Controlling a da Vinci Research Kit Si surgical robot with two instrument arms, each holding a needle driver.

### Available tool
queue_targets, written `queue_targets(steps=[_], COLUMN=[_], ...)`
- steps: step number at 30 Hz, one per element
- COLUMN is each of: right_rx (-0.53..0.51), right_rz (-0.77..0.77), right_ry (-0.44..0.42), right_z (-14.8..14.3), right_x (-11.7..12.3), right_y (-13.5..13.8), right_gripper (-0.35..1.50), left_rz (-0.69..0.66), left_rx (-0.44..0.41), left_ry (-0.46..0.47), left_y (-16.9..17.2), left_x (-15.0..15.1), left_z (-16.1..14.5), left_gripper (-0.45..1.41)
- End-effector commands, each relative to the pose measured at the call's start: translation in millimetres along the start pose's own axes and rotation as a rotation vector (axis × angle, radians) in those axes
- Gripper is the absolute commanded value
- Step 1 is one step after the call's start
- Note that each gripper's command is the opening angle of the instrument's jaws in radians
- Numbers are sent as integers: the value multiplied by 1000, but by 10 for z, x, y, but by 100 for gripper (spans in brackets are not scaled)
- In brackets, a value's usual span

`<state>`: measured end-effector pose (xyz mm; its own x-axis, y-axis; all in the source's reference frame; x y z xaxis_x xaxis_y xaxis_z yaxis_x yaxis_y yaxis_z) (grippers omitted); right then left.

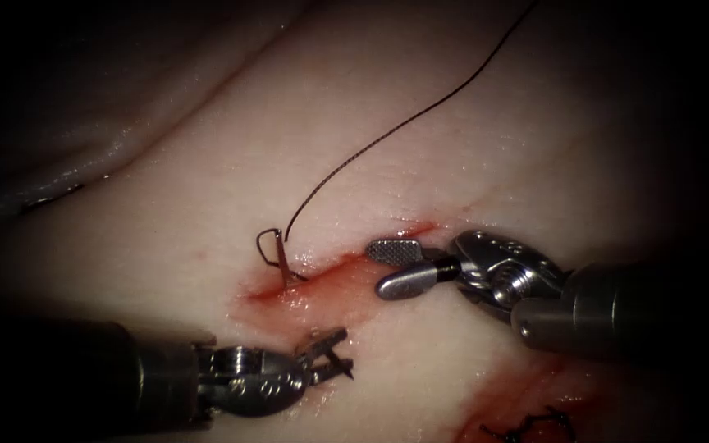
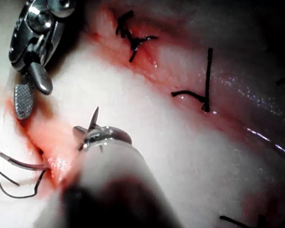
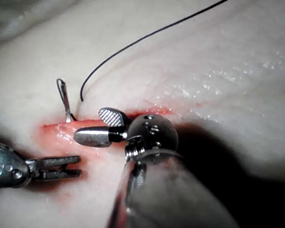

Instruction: Wound Closure

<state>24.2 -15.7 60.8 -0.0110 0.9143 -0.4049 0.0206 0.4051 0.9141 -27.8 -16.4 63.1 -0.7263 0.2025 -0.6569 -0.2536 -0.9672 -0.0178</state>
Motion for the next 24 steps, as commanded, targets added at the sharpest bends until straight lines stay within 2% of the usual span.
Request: queue_targets(steps=[1, 7, 13, 15, 17, 19, 21, 23, 24], right_rx=[3, 20, 35, 62, 102, 130, 133, 142, 180], right_rz=[1, 3, -14, -109, -168, -230, -307, -414, -479], right_ry=[-1, -9, -15, -18, -28, -40, -69, -123, -161], right_z=[7, 8, 9, 10, 11, 13, 15, 18, 20], right_x=[-6, -7, -7, -9, -11, -15, -19, -22, -26], right_y=[2, -1, -1, -1, -1, -3, -4, -5, -7], right_gripper=[81, 74, 56, 34, 2, -10, -8, 0, 9], left_rz=[-10, -89, -283, -349, -399, -435, -484, -545, -591], left_rx=[-3, -15, -125, -176, -210, -241, -269, -297, -320], left_ry=[10, 52, 252, 331, 385, 425, 460, 488, 508], left_y=[5, 4, 12, 14, 15, 15, 15, 16, 17], left_x=[-2, -6, 7, 13, 17, 19, 20, 21, 21], left_z=[5, 2, 0, -5, -8, -10, -12, -14, -16], left_gripper=[-45, -45, -45, -45, -45, -45, -45, -45, -45])
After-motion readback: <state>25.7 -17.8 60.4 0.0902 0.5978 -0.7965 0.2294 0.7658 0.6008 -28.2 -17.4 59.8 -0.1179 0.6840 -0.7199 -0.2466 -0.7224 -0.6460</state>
